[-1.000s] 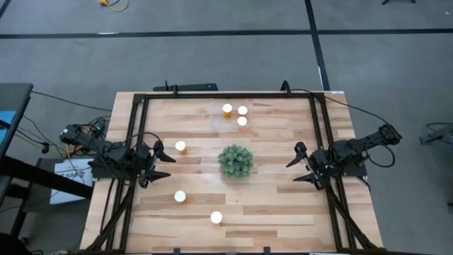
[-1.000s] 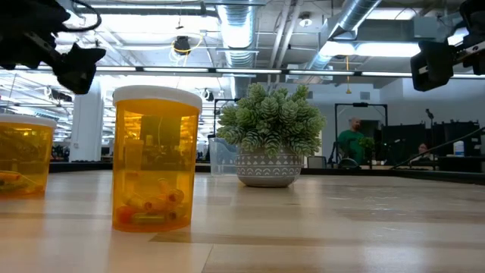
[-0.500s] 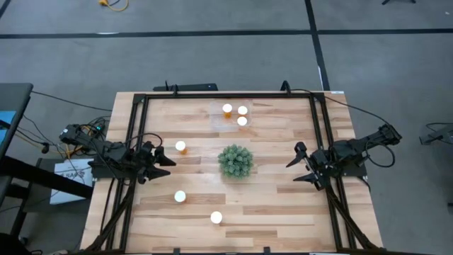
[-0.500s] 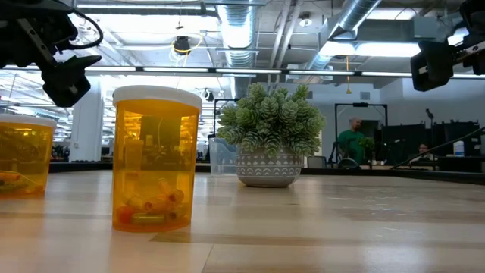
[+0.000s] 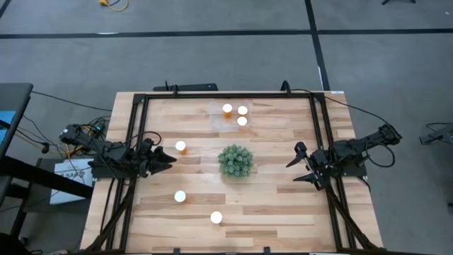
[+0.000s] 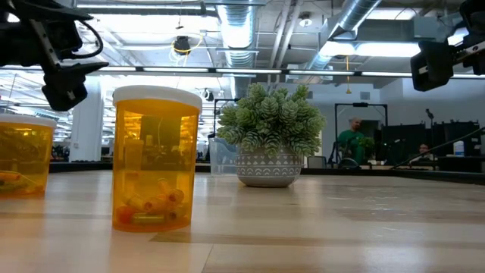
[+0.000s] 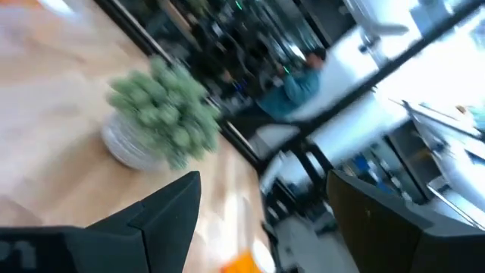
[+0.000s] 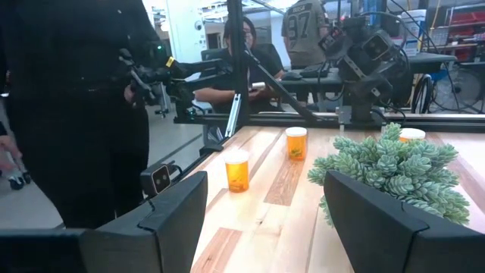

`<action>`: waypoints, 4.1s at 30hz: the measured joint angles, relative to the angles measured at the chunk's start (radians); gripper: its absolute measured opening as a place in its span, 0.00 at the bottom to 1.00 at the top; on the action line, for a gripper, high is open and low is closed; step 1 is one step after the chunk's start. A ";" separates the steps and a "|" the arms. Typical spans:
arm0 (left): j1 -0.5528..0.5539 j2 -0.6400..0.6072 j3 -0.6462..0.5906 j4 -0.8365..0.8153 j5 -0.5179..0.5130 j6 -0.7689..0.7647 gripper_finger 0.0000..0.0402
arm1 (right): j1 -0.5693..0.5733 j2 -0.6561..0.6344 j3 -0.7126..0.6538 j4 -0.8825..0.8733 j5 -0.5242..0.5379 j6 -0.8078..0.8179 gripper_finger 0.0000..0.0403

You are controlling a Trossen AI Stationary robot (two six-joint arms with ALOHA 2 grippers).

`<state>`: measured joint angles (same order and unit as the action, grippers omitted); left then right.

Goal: Pick and place pill bottles into a basket
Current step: Put the top orange pill bottle into the transparent bin

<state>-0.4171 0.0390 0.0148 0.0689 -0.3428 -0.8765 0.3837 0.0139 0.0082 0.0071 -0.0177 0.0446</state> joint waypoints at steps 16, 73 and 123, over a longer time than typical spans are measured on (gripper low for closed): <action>0.000 0.000 0.003 0.013 -0.381 0.111 0.69 | 0.000 0.000 0.000 0.000 0.000 0.000 0.65; 0.327 0.864 0.555 -0.790 -0.048 0.120 0.69 | 0.000 0.000 0.000 0.000 0.000 0.000 0.65; 0.375 1.191 0.503 -0.381 -0.114 0.335 0.63 | 0.000 0.000 0.000 0.000 0.000 0.000 0.65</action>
<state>-0.0424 1.2304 0.5179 -0.3119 -0.4570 -0.5415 0.3840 0.0135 0.0081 0.0072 -0.0177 0.0448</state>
